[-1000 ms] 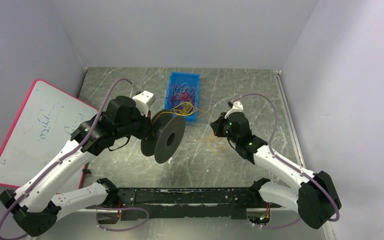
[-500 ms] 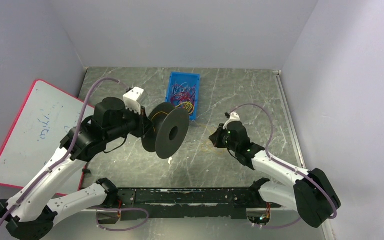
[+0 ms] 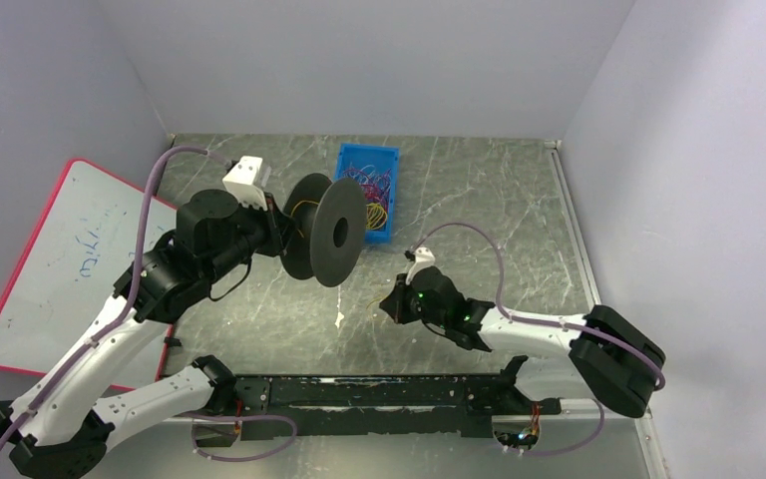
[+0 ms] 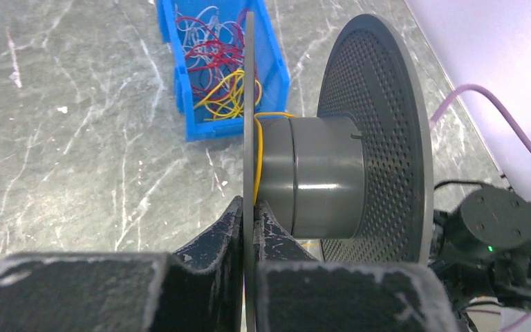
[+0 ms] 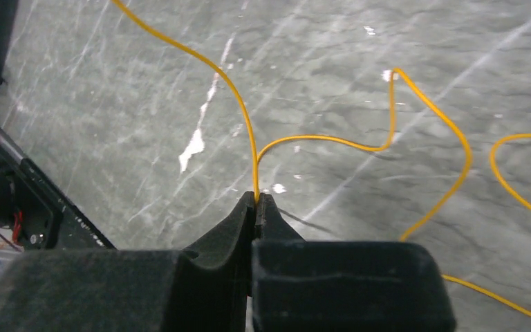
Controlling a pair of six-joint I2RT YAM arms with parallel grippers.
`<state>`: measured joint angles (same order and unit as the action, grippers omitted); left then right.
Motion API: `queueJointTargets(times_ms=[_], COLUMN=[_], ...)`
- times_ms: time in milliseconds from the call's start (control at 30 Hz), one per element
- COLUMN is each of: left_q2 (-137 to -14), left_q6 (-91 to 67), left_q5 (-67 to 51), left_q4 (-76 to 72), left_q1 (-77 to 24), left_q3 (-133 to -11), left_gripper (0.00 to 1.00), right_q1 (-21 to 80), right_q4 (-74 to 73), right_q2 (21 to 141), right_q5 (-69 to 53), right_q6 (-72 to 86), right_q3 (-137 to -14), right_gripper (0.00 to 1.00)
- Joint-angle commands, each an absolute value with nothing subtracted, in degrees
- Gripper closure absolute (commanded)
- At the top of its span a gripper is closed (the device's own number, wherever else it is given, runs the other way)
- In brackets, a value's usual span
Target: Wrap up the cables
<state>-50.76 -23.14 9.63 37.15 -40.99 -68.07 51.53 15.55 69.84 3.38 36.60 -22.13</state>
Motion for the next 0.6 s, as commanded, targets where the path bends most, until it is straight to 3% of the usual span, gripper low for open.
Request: queueJointTargets(times_ms=[0,567], left_q2=[-50.6,-54.9], left_q6=[-25.3,-28.6], left_q5=[15.7,29.9], left_q4=[30.7,30.3], left_q1=[-41.2,-41.3], left_q3=[-70.0,-65.2], left_gripper=[0.93,0.93], right_q1=[56.3,75.3], right_q4=[19.1,10.0], right_q2=[72.1,79.6], right_q5=[8.3,14.5], right_q6=[37.8,33.1], right_q3=[-25.4,-41.8], right_gripper=[1.00,1.00])
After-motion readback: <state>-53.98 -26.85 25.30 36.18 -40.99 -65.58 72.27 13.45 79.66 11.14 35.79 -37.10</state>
